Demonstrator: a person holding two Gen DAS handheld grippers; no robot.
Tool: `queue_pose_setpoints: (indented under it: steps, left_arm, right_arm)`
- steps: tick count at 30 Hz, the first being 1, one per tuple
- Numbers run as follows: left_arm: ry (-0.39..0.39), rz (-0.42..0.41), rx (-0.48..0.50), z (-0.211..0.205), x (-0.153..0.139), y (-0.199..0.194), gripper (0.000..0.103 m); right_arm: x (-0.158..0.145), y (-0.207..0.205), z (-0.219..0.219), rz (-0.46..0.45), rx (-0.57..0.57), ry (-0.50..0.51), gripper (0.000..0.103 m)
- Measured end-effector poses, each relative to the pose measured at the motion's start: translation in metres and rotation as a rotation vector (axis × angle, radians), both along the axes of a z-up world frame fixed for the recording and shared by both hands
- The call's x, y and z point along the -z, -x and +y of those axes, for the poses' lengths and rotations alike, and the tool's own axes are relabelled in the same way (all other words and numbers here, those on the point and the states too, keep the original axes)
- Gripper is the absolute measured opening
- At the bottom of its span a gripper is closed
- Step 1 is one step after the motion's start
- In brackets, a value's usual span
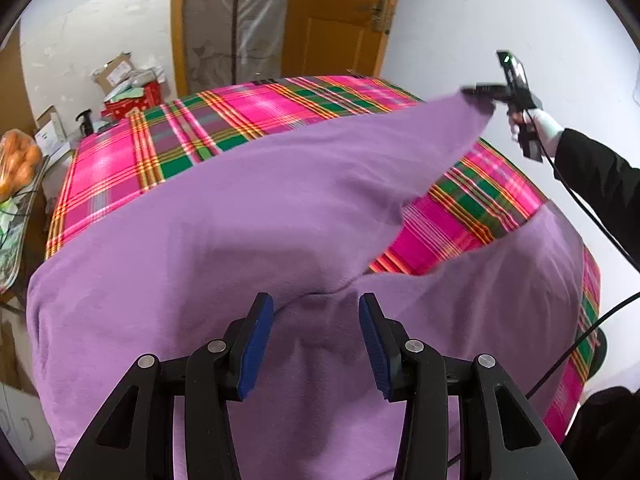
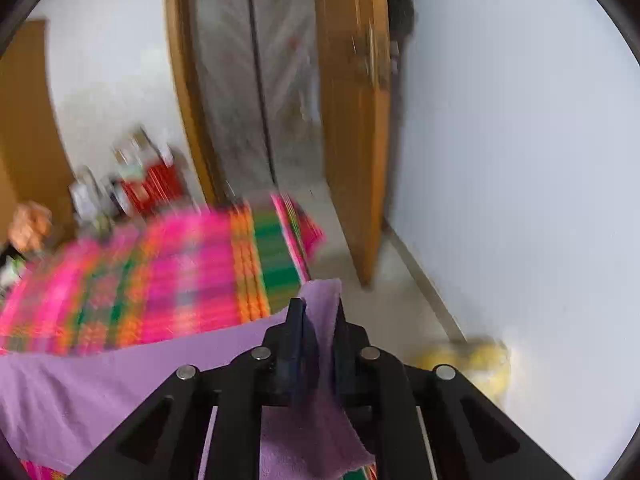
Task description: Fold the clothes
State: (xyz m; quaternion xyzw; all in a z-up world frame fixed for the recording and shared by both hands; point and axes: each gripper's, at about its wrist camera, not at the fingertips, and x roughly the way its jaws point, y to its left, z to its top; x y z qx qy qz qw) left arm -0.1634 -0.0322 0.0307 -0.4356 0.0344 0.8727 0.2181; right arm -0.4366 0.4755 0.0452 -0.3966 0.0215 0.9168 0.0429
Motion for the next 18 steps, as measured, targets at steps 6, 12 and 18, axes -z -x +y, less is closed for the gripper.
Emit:
queue_pose_setpoints:
  steps: [6,12,18]
  left_arm:
    - [-0.012,0.001,-0.019,-0.009,-0.002,0.002,0.047]
    - [-0.019,0.003,-0.023,-0.010,-0.003,0.003,0.047]
    - [-0.019,-0.002,-0.033,-0.009,-0.003,0.003,0.047]
  right_arm:
    - [0.029,-0.019,0.045,-0.019,0.171,0.178,0.031]
    - [0.064,-0.054,0.077,-0.046,0.204,0.553,0.039]
    - [0.081,-0.063,0.075,-0.087,0.202,0.651,0.039]
